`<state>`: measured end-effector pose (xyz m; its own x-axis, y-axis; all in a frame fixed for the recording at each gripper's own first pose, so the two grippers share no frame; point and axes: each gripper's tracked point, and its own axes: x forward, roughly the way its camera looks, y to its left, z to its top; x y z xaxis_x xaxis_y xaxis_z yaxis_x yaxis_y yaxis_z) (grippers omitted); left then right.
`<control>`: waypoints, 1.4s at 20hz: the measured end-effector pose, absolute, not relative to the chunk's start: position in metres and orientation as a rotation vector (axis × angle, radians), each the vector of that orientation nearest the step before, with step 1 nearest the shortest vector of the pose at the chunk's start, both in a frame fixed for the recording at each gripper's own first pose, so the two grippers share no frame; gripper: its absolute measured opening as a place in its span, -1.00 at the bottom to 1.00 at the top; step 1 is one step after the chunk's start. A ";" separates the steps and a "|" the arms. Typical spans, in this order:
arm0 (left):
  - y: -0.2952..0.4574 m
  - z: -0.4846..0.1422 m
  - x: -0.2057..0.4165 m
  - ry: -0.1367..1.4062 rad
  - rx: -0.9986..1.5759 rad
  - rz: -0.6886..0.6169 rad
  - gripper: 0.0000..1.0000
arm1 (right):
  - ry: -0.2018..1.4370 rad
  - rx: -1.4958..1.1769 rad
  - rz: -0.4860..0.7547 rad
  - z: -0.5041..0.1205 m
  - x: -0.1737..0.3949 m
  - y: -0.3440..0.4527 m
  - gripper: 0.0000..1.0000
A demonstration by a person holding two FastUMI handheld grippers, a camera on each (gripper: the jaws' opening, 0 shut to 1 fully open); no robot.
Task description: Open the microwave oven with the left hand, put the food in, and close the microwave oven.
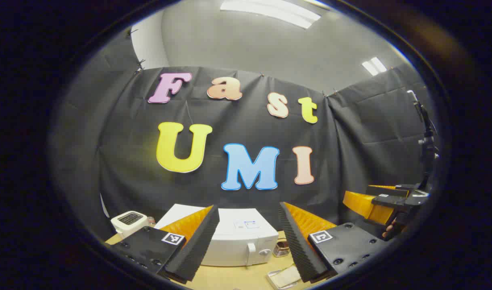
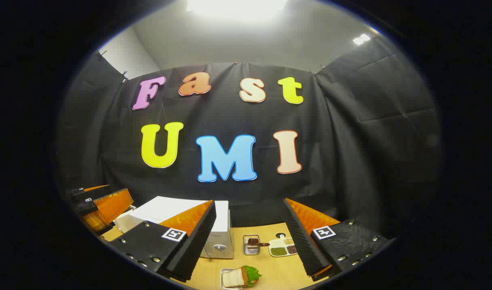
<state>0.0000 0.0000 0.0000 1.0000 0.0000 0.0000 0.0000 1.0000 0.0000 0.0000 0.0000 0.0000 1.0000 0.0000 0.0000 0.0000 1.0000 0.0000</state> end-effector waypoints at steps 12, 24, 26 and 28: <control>-0.010 -0.014 0.021 -0.007 -0.002 0.033 0.97 | 0.038 0.019 0.080 -0.019 0.031 -0.004 0.96; 0.002 -0.147 0.067 0.196 0.004 0.069 0.94 | 0.120 -0.024 0.022 -0.060 0.033 -0.037 0.97; -0.004 -0.183 0.083 0.234 0.004 0.048 0.90 | 0.145 -0.026 0.028 -0.068 0.032 -0.039 0.97; -0.007 -0.222 0.098 0.298 0.005 0.032 0.90 | 0.172 -0.020 0.040 -0.077 0.033 -0.038 0.97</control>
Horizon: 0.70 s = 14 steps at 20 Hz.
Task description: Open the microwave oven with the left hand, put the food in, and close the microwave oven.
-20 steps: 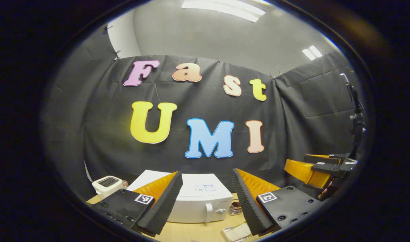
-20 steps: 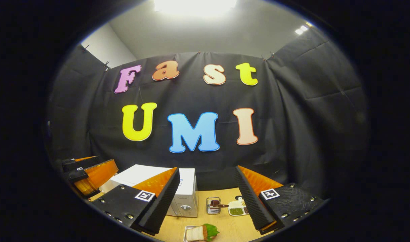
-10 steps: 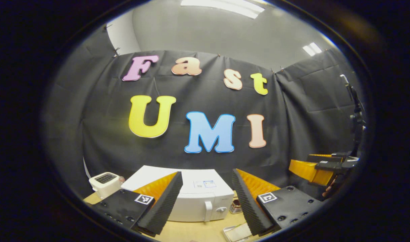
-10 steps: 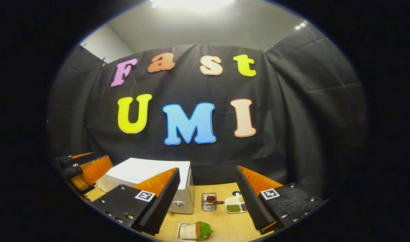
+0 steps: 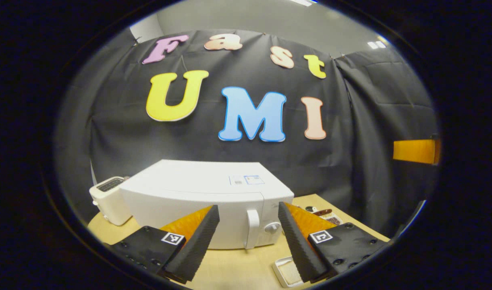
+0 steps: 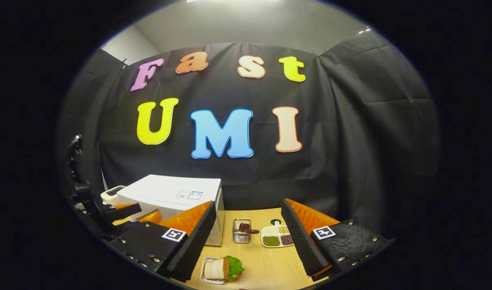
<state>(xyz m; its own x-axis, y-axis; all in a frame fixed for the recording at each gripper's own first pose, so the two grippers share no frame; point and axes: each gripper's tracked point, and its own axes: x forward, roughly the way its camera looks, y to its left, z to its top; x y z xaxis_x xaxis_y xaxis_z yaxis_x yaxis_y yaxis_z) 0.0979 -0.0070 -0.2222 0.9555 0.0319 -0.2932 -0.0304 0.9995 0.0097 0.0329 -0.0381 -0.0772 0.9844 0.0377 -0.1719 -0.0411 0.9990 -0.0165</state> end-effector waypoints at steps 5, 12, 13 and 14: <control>-0.011 -0.296 0.136 0.415 0.004 0.049 0.94 | 0.214 -0.028 0.051 -0.092 0.038 -0.045 0.96; -0.014 -0.337 0.147 0.545 -0.015 0.064 0.07 | 0.247 -0.046 0.035 -0.100 0.041 -0.065 0.97; -0.015 -0.340 0.157 0.530 -0.002 0.061 -0.31 | 0.250 -0.040 0.032 -0.101 0.041 -0.067 0.96; -0.014 -0.341 0.157 0.545 0.005 0.054 -0.43 | 0.254 -0.035 0.031 -0.102 0.041 -0.068 0.96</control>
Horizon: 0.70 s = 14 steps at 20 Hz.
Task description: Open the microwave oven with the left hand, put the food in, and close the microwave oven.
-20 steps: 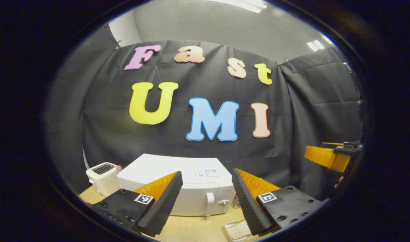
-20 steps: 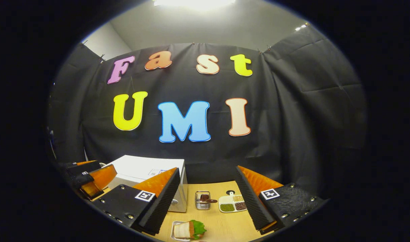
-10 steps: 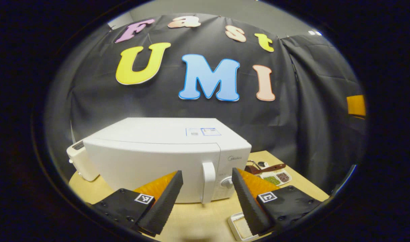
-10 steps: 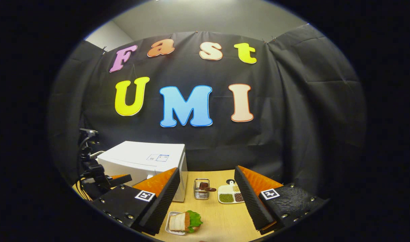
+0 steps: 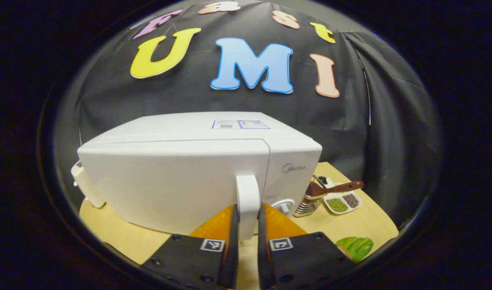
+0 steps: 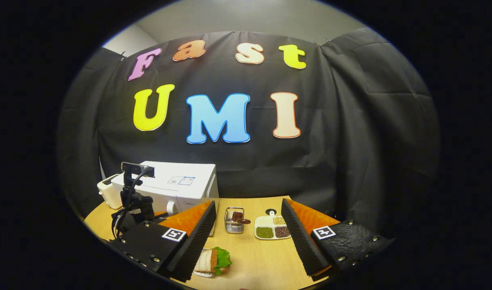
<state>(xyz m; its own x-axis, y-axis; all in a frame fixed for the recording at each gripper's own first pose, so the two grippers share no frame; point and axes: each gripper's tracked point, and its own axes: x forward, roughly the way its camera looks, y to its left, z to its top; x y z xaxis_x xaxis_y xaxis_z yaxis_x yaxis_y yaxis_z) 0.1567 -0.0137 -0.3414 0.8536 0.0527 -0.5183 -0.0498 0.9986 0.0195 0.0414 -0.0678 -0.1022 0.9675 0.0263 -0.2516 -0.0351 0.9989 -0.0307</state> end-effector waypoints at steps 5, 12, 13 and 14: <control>-0.015 -0.340 0.155 0.572 0.049 0.024 -0.75 | 0.258 -0.023 0.047 -0.102 0.040 -0.060 0.97; -0.018 -0.334 0.086 0.610 0.045 -0.046 -0.88 | 0.246 -0.027 0.068 -0.095 0.035 -0.051 0.97; -0.016 -0.333 0.071 0.627 0.034 -0.065 -0.87 | 0.253 -0.016 0.074 -0.097 0.034 -0.048 0.97; -0.014 -0.331 0.058 0.642 0.026 -0.080 -0.87 | 0.259 -0.008 0.084 -0.097 0.034 -0.044 0.96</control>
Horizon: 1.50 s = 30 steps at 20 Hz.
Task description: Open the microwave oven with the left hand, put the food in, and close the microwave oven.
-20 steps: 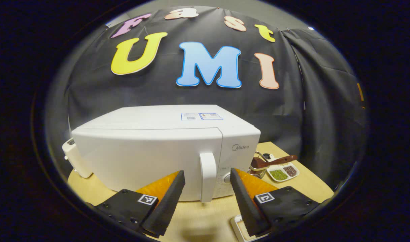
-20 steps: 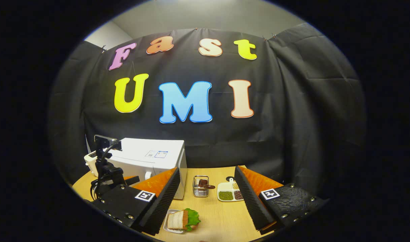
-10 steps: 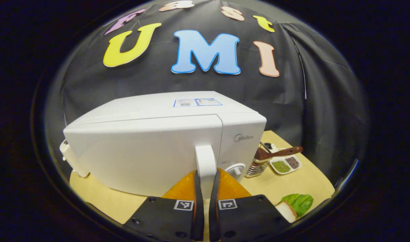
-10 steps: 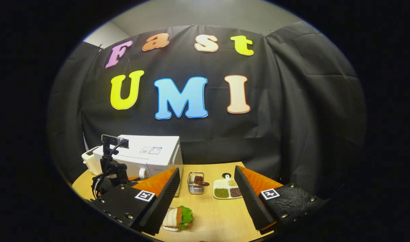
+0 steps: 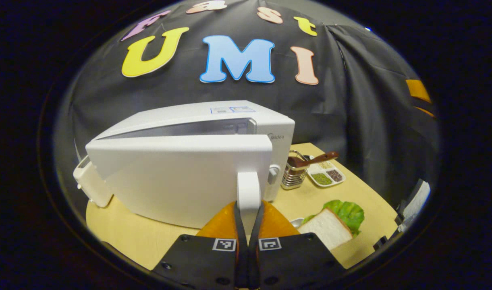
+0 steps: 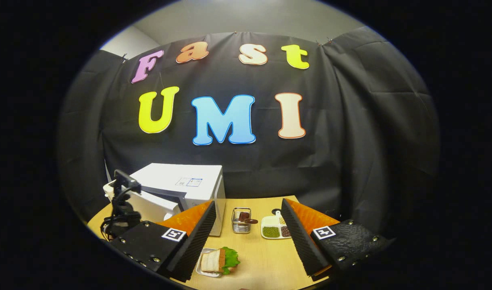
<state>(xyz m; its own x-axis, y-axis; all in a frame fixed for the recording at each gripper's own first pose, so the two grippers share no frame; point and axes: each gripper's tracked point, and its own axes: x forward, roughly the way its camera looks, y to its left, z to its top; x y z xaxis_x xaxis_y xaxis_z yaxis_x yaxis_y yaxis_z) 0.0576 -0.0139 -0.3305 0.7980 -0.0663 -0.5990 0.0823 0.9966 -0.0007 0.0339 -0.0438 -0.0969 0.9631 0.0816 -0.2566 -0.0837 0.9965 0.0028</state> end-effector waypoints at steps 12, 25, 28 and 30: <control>0.090 -0.294 -0.127 0.753 0.037 0.019 -0.87 | 0.269 -0.034 0.194 -0.100 0.028 0.023 0.97; 0.269 -0.270 -0.221 0.770 0.031 0.108 -0.87 | 0.372 -0.080 0.171 -0.170 0.040 0.035 0.98; 0.293 -0.267 -0.227 0.753 0.007 0.122 -0.88 | 0.441 -0.014 0.135 -0.192 0.037 0.025 0.97; 0.301 -0.267 -0.229 0.745 0.007 0.106 -0.87 | 0.508 0.006 0.108 -0.217 0.034 0.011 0.97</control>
